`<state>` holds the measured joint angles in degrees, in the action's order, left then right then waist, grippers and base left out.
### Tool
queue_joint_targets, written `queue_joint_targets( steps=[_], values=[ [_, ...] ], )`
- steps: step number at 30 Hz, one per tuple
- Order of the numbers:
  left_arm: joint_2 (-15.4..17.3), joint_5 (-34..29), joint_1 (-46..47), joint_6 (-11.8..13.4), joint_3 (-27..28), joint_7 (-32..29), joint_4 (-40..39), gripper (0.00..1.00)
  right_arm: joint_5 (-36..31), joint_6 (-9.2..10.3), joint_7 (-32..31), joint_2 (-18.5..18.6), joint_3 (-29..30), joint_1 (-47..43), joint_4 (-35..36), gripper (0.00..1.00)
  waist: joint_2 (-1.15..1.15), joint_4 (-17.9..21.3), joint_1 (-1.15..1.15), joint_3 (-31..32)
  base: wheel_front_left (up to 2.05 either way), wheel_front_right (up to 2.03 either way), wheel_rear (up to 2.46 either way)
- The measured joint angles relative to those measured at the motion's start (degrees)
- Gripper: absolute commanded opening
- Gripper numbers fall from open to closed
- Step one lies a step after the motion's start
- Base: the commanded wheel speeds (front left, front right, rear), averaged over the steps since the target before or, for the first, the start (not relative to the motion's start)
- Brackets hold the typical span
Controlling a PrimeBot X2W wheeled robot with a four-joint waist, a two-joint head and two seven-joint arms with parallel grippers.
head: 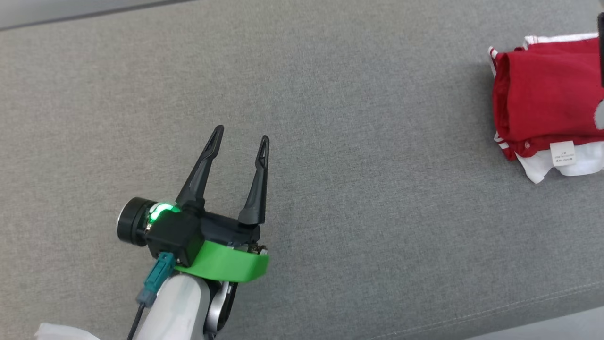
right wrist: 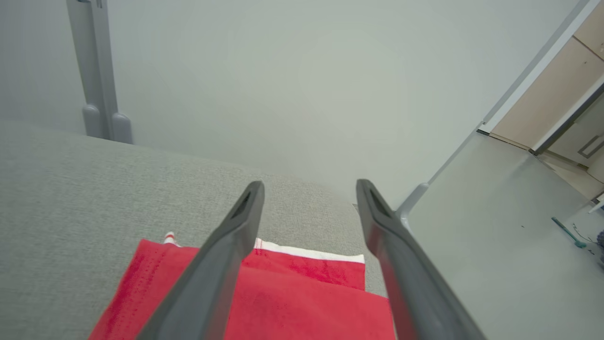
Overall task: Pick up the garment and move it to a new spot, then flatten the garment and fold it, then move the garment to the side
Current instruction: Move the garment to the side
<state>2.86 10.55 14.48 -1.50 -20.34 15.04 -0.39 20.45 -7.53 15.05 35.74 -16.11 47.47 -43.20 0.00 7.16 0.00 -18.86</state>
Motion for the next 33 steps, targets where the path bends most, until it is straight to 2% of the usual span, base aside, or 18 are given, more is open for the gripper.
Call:
queue_joint_targets(
  steps=[6, 12, 15, 23, 27, 33],
  values=[
    [-0.01, 1.93, -3.11, 0.33, 2.69, 0.0, -0.78, 1.0, 7.91, 0.0, 0.0, -4.27, 2.49, -7.33, 12.12, 1.0, 0.0, -1.4, 0.0, 6.03, 0.0, 0.0, 0.0],
    [0.0, 3.82, -6.23, 0.92, 5.87, 0.01, -1.52, 1.0, 10.76, 0.01, 0.0, -9.21, 4.39, -16.94, 22.13, 1.0, 0.0, -3.38, 0.0, 11.36, 0.0, 0.0, 0.0],
    [-0.01, 4.59, -8.42, 1.15, 7.97, 0.0, -1.37, 1.0, 10.72, 0.02, 0.01, -13.33, 6.53, -21.46, 26.32, 1.0, 0.0, -4.45, 0.0, 13.63, 0.0, 0.0, 0.0],
    [0.0, 7.94, -13.02, 1.66, 10.8, 0.0, -0.79, 1.0, 6.33, 0.05, 0.0, -24.66, 10.46, -34.46, 33.2, 1.0, 0.0, -7.23, 0.0, 18.06, 0.0, 0.0, 0.0],
    [-0.01, 7.89, -15.18, 1.54, 10.85, 0.0, 0.94, 1.0, 3.48, 0.07, 0.01, -27.61, 11.61, -39.93, 35.11, 1.0, 0.0, -8.13, 0.0, 19.32, 0.0, 0.0, 0.0],
    [-0.01, 6.93, -17.09, 2.09, 10.81, 0.0, 4.19, 1.0, -1.14, 0.04, 0.01, -28.99, 10.67, -45.06, 36.79, 1.0, 0.0, -8.35, 0.0, 20.09, 0.0, 0.0, 0.0]
  ],
)
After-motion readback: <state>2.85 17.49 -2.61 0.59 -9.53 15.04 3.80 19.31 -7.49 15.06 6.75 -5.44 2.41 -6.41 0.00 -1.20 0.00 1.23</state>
